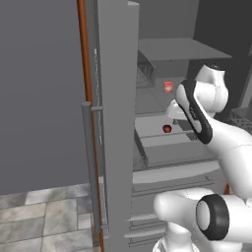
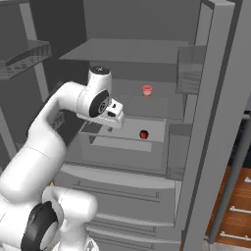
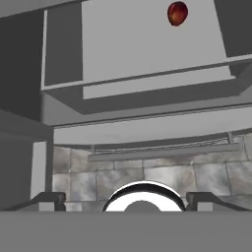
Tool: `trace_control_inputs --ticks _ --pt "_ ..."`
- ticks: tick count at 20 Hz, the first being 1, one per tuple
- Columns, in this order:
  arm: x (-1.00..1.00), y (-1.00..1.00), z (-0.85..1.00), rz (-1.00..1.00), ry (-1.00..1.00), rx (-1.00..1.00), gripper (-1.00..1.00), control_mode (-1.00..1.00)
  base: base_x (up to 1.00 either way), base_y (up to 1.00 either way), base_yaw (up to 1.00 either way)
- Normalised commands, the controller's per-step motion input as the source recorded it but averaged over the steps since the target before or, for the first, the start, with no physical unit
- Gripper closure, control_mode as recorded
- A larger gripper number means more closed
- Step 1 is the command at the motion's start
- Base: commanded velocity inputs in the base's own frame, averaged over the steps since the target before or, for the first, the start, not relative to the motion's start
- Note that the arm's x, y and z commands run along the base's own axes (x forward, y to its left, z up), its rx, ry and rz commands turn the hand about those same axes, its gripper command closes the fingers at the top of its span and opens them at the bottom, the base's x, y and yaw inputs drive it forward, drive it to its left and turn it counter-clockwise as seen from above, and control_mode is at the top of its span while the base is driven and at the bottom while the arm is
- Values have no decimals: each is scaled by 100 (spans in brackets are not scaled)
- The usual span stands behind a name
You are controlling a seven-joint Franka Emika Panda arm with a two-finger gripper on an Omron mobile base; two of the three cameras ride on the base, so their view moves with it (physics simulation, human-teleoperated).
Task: Fully open the fridge drawer.
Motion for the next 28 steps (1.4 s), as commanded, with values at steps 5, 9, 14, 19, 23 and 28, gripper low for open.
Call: trace_control_inputs --ticks 5,9,14,19,23,28 --pt "55 -46 -41 -14 2 3 -100 -100 0 0 0" --pt "68 -2 -18 0 0 0 -100 -100 0 0 0" --pt "59 7 -19 2 -1 0 -100 -100 0 0 0" --pt "52 3 -26 2 5 0 -100 -100 0 0 0" --pt "32 0 -40 4 9 0 -100 -100 0 0 0" --pt "26 -1 -35 5 2 0 -100 -100 0 0 0"
